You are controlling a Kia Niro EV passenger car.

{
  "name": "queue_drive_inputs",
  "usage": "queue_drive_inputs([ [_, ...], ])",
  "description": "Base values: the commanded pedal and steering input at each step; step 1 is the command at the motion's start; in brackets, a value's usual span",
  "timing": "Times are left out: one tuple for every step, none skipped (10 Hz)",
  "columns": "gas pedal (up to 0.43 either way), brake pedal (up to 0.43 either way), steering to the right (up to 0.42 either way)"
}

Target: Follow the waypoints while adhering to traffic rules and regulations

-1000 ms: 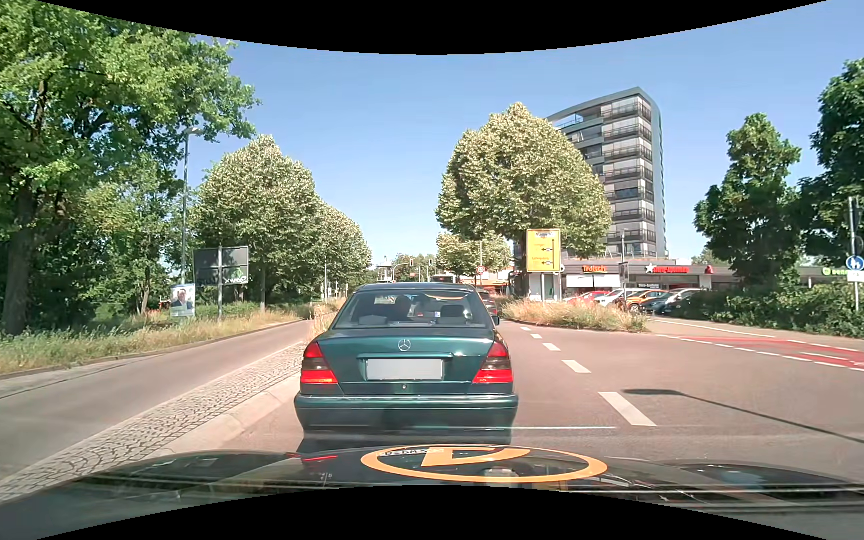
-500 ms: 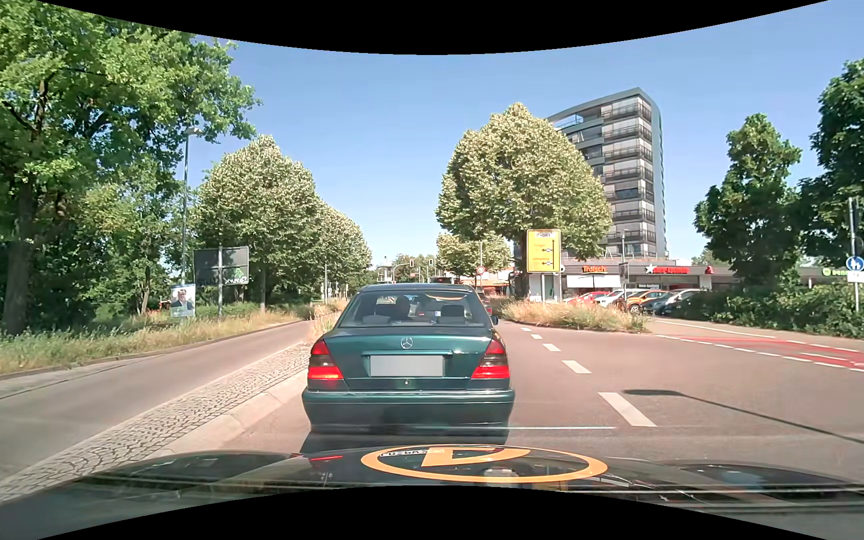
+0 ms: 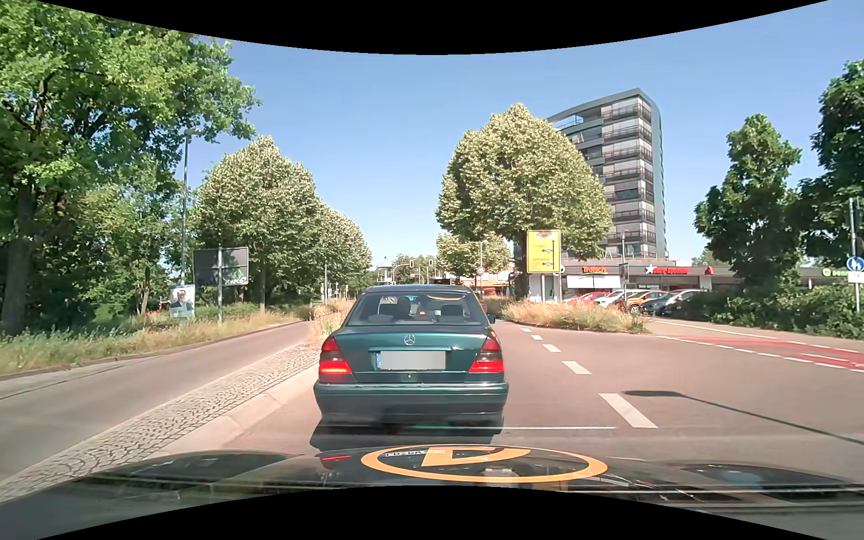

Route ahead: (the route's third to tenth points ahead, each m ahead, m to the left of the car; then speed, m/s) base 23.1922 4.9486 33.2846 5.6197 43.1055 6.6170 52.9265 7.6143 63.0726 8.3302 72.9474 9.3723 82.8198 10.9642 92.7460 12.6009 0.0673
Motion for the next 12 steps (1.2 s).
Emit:
queue_drive_inputs([
  [0.000,0.000,0.022],
  [0.020,0.000,0.022],
  [0.039,0.000,0.022],
  [0.059,0.000,0.022],
  [0.067,0.000,0.022],
  [0.079,0.000,0.022],
  [0.118,0.000,0.022],
  [0.150,0.000,0.022],
  [0.189,0.000,0.022],
  [0.220,0.000,0.022],
  [0.228,0.000,0.021],
  [0.248,0.000,0.021],
])
